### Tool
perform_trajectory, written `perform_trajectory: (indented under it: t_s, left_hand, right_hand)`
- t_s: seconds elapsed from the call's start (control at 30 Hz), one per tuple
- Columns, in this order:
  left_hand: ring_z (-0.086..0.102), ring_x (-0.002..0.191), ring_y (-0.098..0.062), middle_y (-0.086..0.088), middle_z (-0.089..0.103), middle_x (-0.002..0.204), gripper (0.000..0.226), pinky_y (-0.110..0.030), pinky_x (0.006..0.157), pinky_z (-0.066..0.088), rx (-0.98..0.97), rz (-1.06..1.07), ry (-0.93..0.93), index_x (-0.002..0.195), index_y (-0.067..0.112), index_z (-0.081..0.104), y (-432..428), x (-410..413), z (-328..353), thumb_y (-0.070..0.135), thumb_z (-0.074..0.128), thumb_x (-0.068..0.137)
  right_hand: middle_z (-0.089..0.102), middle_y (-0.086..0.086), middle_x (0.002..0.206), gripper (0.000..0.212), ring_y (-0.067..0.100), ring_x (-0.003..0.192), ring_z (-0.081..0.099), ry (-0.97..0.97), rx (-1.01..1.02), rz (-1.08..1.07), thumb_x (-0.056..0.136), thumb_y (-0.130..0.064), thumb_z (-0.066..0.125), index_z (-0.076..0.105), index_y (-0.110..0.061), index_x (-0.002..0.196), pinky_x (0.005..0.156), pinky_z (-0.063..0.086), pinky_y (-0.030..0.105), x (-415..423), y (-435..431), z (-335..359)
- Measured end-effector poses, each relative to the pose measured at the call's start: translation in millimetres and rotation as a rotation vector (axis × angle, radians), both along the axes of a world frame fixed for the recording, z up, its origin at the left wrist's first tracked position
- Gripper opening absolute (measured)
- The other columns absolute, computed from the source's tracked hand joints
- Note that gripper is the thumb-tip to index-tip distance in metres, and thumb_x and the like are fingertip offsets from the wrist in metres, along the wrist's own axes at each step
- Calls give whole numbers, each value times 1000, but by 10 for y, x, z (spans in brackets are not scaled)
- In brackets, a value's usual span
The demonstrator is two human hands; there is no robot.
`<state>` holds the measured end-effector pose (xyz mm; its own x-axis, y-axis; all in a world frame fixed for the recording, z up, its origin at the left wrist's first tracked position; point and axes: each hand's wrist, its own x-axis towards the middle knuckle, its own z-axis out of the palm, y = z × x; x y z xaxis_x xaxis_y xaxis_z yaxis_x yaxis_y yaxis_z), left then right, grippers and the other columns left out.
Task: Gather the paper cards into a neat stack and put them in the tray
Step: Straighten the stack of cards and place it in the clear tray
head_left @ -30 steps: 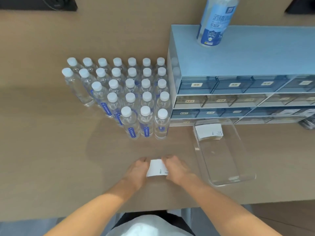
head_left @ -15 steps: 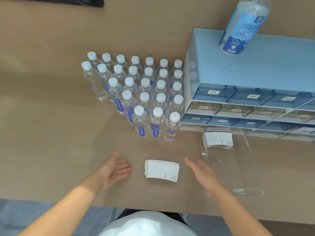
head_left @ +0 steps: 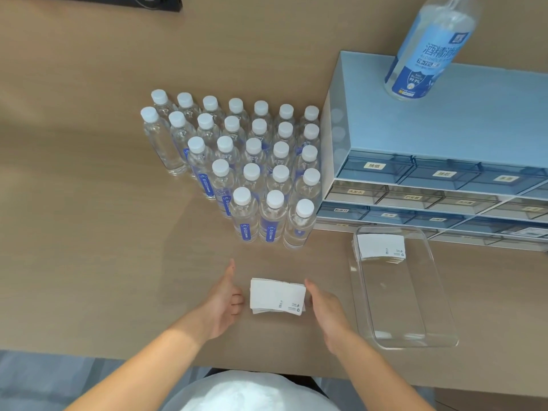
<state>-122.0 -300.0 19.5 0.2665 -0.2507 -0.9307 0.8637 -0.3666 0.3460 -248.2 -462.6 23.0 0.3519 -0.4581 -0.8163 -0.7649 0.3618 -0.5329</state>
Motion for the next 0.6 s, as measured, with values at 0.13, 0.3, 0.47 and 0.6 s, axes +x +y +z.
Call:
perform_trajectory:
  t_s: [0.13,0.3,0.47,0.6]
  left_hand:
    - [63,107,-23,-12,69,118,85,-34,107,37,-20,-69,-45,134,2,52,-94,-135,-8,70,25,92]
    - [65,100,-25,-11,72,108,78,-37,107,39,14,-69,-116,136,-2,46,-79,-104,4,63,32,95]
    - [68,103,-24,-11,70,120,51,-34,95,48,37,-216,-237,113,9,62,-7,-85,15,51,38,99]
    - [70,98,-8,6,76,105,22,-24,92,51,-110,-392,-414,105,24,73,158,-193,-27,16,58,92]
  right_hand:
    - [72,-1,96,38,8,81,59,15,-15,86,91,-50,52,72,-18,96,67,39,27,29,91,-32]
    - [70,-10,86,22,1,78,58,-2,-31,103,91,-40,60,70,-21,93,62,37,18,-40,101,-70]
    - [76,1,98,17,12,93,68,-26,9,112,92,-26,60,71,-14,99,88,52,28,-104,58,-72]
    - [74,5,102,12,22,107,66,0,69,53,93,-20,58,68,-14,92,103,48,41,-140,63,-128]
